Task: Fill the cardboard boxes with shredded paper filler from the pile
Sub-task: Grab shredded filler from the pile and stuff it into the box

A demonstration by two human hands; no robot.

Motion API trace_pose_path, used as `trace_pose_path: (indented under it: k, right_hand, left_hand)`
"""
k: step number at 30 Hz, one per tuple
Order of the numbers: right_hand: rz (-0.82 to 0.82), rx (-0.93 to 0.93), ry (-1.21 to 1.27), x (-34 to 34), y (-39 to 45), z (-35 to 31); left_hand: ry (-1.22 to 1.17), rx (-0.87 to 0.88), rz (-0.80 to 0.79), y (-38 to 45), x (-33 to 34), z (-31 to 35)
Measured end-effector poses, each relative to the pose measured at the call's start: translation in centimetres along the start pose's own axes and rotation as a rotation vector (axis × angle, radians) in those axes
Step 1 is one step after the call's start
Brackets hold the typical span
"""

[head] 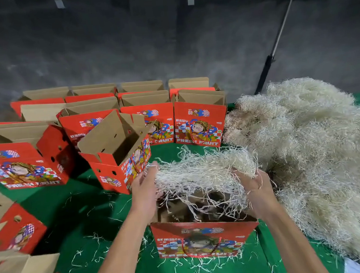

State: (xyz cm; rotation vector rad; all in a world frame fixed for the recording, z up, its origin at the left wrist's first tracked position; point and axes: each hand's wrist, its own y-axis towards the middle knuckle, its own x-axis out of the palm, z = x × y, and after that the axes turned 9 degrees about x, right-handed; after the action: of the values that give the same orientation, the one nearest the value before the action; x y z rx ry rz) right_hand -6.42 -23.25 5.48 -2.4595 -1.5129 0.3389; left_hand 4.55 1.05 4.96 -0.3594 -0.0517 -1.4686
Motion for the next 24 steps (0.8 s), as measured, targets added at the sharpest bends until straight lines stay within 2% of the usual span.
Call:
trace_pose_path:
  k: [2, 5, 7, 8, 10, 12, 15, 17, 19, 21, 23, 24]
  right_hand:
    - [-0.019, 0.033, -0.006, 0.4, 0.1, -0.1]
    - [-0.234, 0.029, -0.091, 3.1, -0.9, -1.5]
    - [-0.303, -0.007, -0.310, 5.0, -1.6, -1.6]
    - [-0.287, -0.020, -0.386, 5.4, -1.8, -1.6]
    - [-0.210, -0.130, -0.272, 5.4, -1.4, -1.2]
    - [-0.117, -0.210, -0.198, 4.2, -0.6, -1.3]
    - [0.000, -0.192, -0.173, 0.9, 0.1, -1.6]
    - [0.046, -0.185, -0.176, -0.4, 0.7, -1.4]
    - [0.012, -0.143, -0.213, -0.1, 0.5, -1.6]
    - [-0.118, -0.063, -0.325, 1.7, 0.0, -1.6]
    - [-0.217, -0.015, -0.458, 3.5, -0.1, -0.9]
    - [-0.233, -0.015, -0.472, 4.4, -0.2, -0.5]
  left_hand:
    - [0.051, -0.014, -0.115, -0.3, 0.4, 0.1]
    - [0.133, -0.080, -0.316, -1.9, 2.4, 0.0]
    - [0.266, -0.057, -0.334, -2.8, 4.0, -0.9]
    - [0.329, -0.015, -0.347, -3.3, 4.5, -1.5]
    - [0.405, 0.046, -0.330, -3.6, 4.4, -1.7]
    - [0.318, 0.052, -0.251, -2.6, 3.0, -0.9]
    - [0.125, 0.012, -0.077, -0.3, 0.6, 0.2]
    - [0.086, 0.013, -0.057, 0.2, 0.2, 0.6]
    - [0.181, -0.025, -0.078, -0.2, 0.6, 0.5]
    - [0.230, -0.088, -0.208, -0.8, 1.3, 0.1]
    - [0.163, -0.154, -0.340, -1.4, 2.4, -0.8]
    - [0.136, -0.191, -0.352, -1.8, 2.8, -1.3]
